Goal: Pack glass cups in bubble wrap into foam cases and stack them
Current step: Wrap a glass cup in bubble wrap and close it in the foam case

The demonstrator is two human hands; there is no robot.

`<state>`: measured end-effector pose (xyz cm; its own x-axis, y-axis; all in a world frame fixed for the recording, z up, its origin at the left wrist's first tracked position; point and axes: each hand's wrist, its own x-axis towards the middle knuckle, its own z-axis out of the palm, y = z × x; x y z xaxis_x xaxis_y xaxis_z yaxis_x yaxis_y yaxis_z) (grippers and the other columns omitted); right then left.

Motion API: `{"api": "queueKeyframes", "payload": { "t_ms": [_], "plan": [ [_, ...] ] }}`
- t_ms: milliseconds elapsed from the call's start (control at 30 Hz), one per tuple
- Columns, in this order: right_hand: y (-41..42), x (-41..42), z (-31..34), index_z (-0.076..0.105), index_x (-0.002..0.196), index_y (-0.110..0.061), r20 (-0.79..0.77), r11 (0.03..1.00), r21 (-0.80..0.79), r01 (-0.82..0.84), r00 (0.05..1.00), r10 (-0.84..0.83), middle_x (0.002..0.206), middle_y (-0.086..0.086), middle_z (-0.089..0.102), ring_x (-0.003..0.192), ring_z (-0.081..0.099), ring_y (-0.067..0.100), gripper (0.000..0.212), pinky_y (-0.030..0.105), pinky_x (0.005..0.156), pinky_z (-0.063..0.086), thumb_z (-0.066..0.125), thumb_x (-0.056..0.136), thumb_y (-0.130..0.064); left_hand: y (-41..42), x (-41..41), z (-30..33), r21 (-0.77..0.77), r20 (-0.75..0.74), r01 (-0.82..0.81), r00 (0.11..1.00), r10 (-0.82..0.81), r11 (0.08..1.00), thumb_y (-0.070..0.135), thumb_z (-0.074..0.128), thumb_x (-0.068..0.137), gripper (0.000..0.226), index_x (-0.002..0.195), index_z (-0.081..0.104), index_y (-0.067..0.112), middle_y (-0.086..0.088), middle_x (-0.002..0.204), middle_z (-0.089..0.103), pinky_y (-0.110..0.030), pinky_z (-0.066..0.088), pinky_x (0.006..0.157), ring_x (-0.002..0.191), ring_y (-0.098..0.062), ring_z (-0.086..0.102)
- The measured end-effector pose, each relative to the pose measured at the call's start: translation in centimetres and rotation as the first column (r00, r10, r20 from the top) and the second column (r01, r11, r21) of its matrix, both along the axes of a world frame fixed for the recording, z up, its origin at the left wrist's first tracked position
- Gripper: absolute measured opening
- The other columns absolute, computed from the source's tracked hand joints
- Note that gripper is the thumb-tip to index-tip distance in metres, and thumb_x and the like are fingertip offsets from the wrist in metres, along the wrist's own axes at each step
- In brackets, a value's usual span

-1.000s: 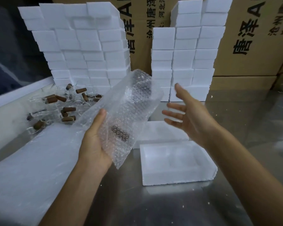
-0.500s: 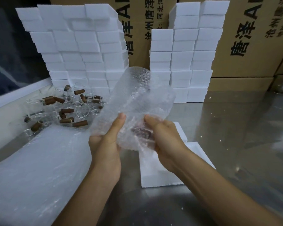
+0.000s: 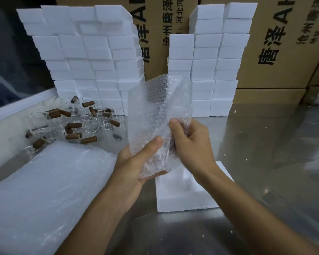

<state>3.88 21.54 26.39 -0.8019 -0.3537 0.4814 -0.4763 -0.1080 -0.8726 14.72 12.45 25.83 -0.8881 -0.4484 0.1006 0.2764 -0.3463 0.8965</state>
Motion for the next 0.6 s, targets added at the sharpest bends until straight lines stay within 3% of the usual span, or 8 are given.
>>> {"api": "queueKeyframes", "payload": {
  "t_ms": [100,167,233,300,333,400,467,600],
  "plan": [
    [0.21,-0.13,0.15,0.057,0.101,-0.017,0.09,0.999,0.007,-0.051,0.995,0.05,0.086,0.001,0.069,0.073,0.069,0.014,0.016,0.029,0.057,0.053,0.058,0.097,-0.032,0.2,0.04,0.36,0.055,-0.025,-0.039,0.999,0.041,0.998,0.033,0.077,0.069,0.049,0.116,0.071,0.019,-0.007,0.117,0.072,-0.038,0.06,0.072,0.105,-0.026,0.07],
    [0.45,-0.31,0.1,0.046,0.112,-0.028,0.051,0.999,-0.007,0.038,0.998,-0.038,0.106,-0.007,0.064,0.087,0.067,0.007,0.026,0.022,0.066,0.054,0.061,0.094,-0.039,0.17,0.07,0.56,0.065,-0.032,-0.068,0.997,0.07,0.996,0.031,0.074,0.07,0.055,0.123,0.065,0.021,-0.005,0.118,0.072,-0.04,0.06,0.079,0.108,-0.025,0.069],
    [0.7,-0.16,0.34,0.042,0.122,-0.032,-0.203,0.988,-0.005,0.157,0.967,-0.155,0.124,-0.012,0.054,0.103,0.059,0.001,0.036,0.013,0.074,0.051,0.062,0.093,-0.039,0.13,0.15,0.73,0.067,-0.043,-0.076,0.996,0.079,0.995,0.03,0.074,0.07,0.057,0.126,0.064,0.022,-0.004,0.12,0.071,-0.04,0.06,0.08,0.108,-0.023,0.069],
    [0.8,-0.15,0.33,0.051,0.129,-0.023,-0.473,0.984,0.037,0.172,0.871,-0.134,0.137,-0.009,0.048,0.116,0.054,0.003,0.038,0.009,0.083,0.046,0.059,0.095,-0.036,0.08,0.34,0.85,0.085,-0.054,-0.057,0.997,0.061,0.995,0.028,0.074,0.071,0.055,0.125,0.065,0.021,-0.005,0.119,0.071,-0.036,0.06,0.073,0.107,-0.023,0.07],
    [0.73,-0.16,0.2,0.055,0.131,-0.019,-0.525,0.986,0.083,0.144,0.847,-0.08,0.139,-0.007,0.049,0.117,0.055,0.005,0.038,0.008,0.087,0.045,0.056,0.097,-0.035,0.04,0.41,0.86,0.092,-0.063,-0.04,0.997,0.046,0.995,0.027,0.074,0.072,0.052,0.124,0.066,0.02,-0.005,0.119,0.071,-0.034,0.059,0.07,0.105,-0.022,0.07],
    [0.6,0.07,0.07,0.057,0.133,-0.016,-0.454,0.984,0.168,0.057,0.89,0.025,0.124,-0.008,0.062,0.098,0.066,0.002,0.04,0.014,0.084,0.051,0.05,0.101,-0.038,-0.08,0.52,0.79,0.086,-0.09,-0.003,0.996,0.011,0.996,0.024,0.076,0.074,0.044,0.117,0.071,0.021,-0.006,0.116,0.072,-0.033,0.059,0.069,0.103,-0.022,0.071],
    [0.49,0.2,-0.13,0.061,0.128,-0.014,-0.346,0.983,0.183,0.005,0.936,0.059,0.097,-0.013,0.069,0.076,0.068,-0.003,0.039,0.014,0.072,0.053,0.048,0.102,-0.039,-0.14,0.49,0.73,0.065,-0.102,0.001,0.995,0.005,0.998,0.025,0.076,0.07,0.034,0.104,0.077,0.025,-0.005,0.107,0.074,-0.032,0.059,0.069,0.097,-0.02,0.072],
    [0.67,0.13,0.12,0.068,0.075,-0.019,-0.321,0.968,0.25,-0.002,0.943,0.084,0.062,-0.008,0.062,0.065,0.063,0.009,0.041,0.037,0.067,0.054,0.046,0.102,-0.042,-0.29,0.38,0.32,0.007,-0.133,-0.035,0.991,0.036,0.999,0.02,0.071,0.071,0.026,0.096,0.077,0.024,-0.007,0.098,0.073,-0.031,0.058,0.069,0.091,-0.02,0.072]
  ]
}}
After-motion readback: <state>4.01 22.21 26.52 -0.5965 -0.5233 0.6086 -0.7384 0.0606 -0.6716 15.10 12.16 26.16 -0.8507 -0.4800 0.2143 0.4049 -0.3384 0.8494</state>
